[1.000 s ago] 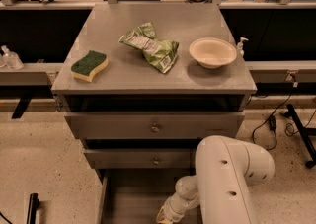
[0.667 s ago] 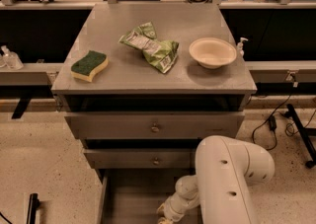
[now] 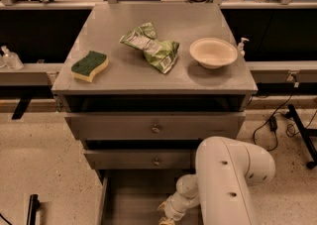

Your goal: Open bottom drawer

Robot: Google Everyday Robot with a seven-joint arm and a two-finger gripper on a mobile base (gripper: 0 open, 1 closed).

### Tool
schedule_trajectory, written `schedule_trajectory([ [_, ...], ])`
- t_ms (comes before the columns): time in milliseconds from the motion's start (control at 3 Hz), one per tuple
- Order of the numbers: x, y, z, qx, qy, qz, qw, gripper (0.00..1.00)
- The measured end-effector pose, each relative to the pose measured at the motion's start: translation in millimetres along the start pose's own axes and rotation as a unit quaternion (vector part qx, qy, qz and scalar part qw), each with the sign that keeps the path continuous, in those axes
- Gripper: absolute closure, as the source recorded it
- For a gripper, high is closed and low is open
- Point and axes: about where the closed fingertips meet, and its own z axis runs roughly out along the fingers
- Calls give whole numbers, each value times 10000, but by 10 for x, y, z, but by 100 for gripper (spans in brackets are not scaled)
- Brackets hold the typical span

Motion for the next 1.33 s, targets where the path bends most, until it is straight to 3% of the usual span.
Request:
schedule_trajectory([
  [333,9,-23,-10,47,8,19,10000,55],
  [667,67,-132,-65,380,65,153,9991,66],
  [1333,85,-327,-186,854,178,247,9959,100],
])
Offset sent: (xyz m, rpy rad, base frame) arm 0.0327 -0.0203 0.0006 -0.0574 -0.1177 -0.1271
